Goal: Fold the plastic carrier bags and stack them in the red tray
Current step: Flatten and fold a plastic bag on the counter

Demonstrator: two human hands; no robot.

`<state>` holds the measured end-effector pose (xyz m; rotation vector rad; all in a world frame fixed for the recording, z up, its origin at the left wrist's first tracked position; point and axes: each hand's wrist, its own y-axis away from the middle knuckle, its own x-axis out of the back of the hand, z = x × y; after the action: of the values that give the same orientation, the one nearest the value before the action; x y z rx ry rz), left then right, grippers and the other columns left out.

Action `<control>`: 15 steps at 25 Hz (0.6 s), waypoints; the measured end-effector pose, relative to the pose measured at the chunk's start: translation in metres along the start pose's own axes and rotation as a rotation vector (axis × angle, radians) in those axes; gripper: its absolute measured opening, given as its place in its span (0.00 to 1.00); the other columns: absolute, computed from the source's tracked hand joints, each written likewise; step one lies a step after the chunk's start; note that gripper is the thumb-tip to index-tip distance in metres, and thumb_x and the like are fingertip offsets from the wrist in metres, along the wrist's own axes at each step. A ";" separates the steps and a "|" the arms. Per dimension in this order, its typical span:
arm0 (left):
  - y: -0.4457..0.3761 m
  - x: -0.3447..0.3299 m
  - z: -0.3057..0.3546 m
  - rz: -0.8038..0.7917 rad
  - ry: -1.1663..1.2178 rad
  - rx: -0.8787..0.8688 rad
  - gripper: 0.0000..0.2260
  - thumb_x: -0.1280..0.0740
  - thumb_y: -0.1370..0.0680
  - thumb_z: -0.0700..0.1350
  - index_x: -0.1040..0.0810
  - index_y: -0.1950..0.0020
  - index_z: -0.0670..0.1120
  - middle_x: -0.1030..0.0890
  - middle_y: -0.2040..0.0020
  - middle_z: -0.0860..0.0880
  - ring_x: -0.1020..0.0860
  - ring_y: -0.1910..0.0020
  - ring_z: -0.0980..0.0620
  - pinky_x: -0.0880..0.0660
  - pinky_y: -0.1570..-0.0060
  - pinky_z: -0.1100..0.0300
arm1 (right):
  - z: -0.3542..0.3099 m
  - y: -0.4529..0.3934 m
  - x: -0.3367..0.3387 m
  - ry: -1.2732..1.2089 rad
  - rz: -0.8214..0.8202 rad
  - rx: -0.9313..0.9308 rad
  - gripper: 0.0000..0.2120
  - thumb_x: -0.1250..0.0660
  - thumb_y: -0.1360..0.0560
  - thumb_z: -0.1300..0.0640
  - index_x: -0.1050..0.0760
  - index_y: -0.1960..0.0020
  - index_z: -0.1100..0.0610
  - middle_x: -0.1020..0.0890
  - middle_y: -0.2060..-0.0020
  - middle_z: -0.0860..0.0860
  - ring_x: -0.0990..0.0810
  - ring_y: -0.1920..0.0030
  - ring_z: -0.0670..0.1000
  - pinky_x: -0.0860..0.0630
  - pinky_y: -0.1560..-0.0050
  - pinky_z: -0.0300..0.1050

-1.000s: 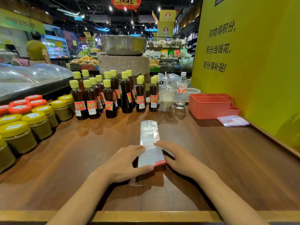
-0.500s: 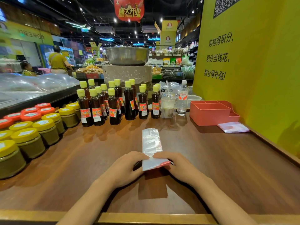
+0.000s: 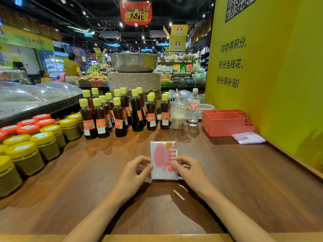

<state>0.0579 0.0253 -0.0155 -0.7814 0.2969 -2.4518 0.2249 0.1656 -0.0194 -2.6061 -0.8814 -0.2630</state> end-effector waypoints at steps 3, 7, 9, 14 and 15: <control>-0.002 -0.002 -0.003 0.010 0.013 0.020 0.08 0.32 0.20 0.45 0.22 0.40 0.51 0.18 0.51 0.53 0.17 0.52 0.54 0.18 0.52 0.52 | 0.007 -0.003 -0.001 0.127 0.064 -0.008 0.06 0.29 0.23 0.52 0.17 0.47 0.49 0.18 0.51 0.44 0.20 0.51 0.38 0.24 0.55 0.30; -0.003 -0.006 -0.010 0.037 -0.087 0.014 0.07 0.32 0.20 0.46 0.20 0.43 0.53 0.18 0.55 0.54 0.20 0.56 0.54 0.22 0.56 0.59 | 0.011 -0.004 0.001 0.175 0.037 -0.059 0.14 0.27 0.25 0.56 0.20 0.39 0.51 0.20 0.46 0.42 0.20 0.50 0.34 0.27 0.59 0.25; -0.003 -0.006 -0.013 0.022 -0.278 0.028 0.07 0.34 0.20 0.51 0.21 0.43 0.56 0.20 0.51 0.57 0.23 0.52 0.57 0.26 0.53 0.63 | 0.012 -0.004 0.000 0.194 -0.004 -0.064 0.18 0.28 0.25 0.60 0.23 0.36 0.53 0.20 0.46 0.43 0.20 0.51 0.33 0.24 0.58 0.27; -0.002 -0.006 -0.005 -0.152 -0.392 -0.045 0.21 0.37 0.19 0.55 0.33 0.26 0.59 0.27 0.35 0.64 0.29 0.37 0.62 0.31 0.35 0.59 | 0.020 -0.006 -0.004 0.236 -0.011 -0.101 0.19 0.33 0.24 0.62 0.24 0.33 0.54 0.23 0.36 0.50 0.23 0.43 0.42 0.25 0.54 0.28; 0.000 -0.006 -0.004 -0.150 -0.340 -0.014 0.24 0.35 0.19 0.54 0.38 0.24 0.59 0.29 0.35 0.65 0.30 0.37 0.64 0.32 0.36 0.63 | 0.019 -0.006 -0.003 0.233 -0.017 -0.115 0.20 0.34 0.23 0.61 0.25 0.32 0.55 0.23 0.36 0.50 0.24 0.42 0.42 0.26 0.56 0.26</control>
<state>0.0597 0.0290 -0.0214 -1.2456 0.1304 -2.3990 0.2195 0.1760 -0.0358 -2.6029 -0.8288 -0.6246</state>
